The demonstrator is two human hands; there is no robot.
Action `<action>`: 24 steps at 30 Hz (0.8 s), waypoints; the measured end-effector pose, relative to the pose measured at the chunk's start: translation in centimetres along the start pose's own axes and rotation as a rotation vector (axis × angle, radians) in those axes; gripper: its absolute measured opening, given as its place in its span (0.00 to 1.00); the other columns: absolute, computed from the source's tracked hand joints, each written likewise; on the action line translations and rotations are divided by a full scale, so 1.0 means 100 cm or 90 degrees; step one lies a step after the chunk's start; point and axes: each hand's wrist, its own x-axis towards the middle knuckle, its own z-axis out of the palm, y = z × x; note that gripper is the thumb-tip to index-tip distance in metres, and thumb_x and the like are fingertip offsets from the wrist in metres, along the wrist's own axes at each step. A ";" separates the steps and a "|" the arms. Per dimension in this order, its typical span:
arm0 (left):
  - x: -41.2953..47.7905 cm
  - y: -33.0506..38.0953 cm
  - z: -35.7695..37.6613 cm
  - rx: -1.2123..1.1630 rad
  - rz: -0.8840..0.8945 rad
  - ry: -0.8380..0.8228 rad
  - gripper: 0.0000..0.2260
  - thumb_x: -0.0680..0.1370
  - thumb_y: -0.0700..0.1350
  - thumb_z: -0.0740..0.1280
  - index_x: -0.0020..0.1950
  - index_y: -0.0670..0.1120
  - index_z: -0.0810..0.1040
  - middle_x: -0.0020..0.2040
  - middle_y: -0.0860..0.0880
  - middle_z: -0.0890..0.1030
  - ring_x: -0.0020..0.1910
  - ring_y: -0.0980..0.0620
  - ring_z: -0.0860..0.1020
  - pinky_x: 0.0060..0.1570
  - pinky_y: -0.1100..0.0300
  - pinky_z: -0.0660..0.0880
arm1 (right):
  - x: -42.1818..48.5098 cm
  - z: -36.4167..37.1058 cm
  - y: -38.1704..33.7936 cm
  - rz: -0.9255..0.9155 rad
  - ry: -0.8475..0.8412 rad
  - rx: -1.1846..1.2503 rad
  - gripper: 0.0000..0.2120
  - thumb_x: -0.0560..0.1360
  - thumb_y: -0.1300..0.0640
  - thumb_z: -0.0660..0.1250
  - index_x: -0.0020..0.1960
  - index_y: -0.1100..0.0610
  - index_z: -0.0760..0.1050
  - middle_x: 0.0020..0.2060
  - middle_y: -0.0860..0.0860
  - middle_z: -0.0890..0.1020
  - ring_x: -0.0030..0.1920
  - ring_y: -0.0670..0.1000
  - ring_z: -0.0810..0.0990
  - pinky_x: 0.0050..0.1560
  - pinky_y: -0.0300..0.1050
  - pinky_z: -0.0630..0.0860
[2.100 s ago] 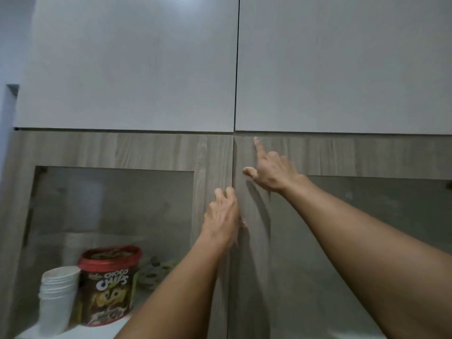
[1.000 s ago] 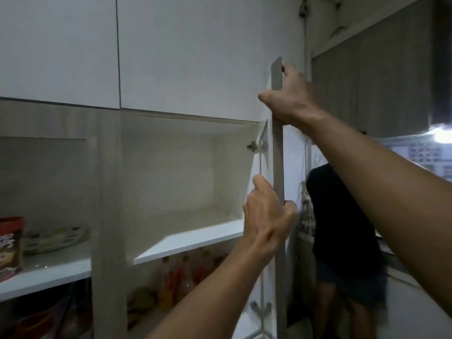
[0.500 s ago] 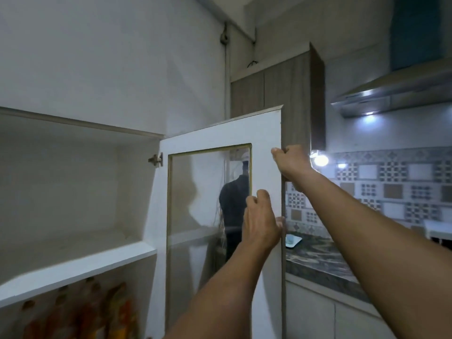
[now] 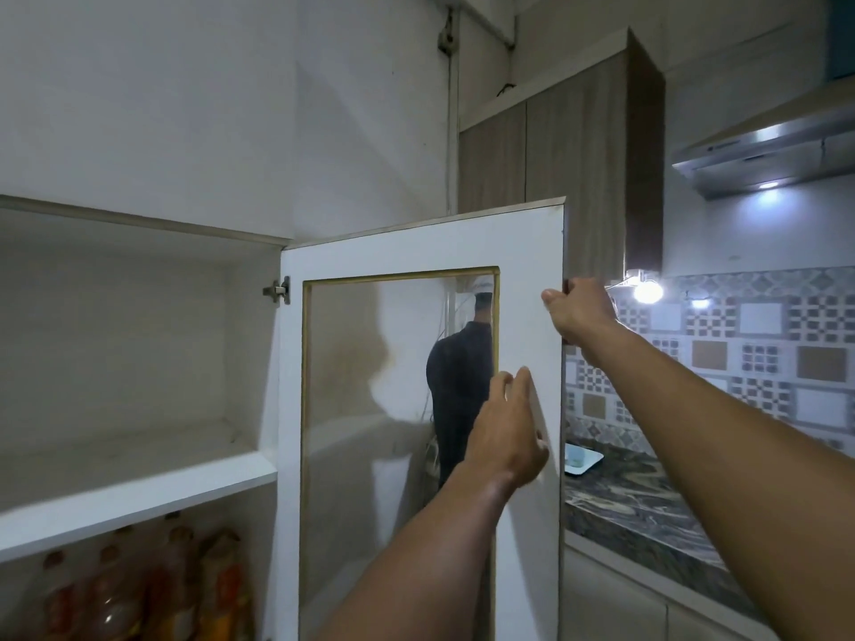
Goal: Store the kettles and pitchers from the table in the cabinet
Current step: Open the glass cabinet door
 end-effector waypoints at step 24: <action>-0.362 -0.286 -0.307 0.250 -0.670 0.227 0.26 0.74 0.46 0.66 0.72 0.47 0.65 0.67 0.41 0.69 0.68 0.38 0.68 0.67 0.42 0.68 | -0.410 0.349 -0.139 -0.317 -0.596 -0.028 0.22 0.78 0.52 0.65 0.70 0.59 0.69 0.66 0.58 0.78 0.65 0.61 0.75 0.60 0.50 0.71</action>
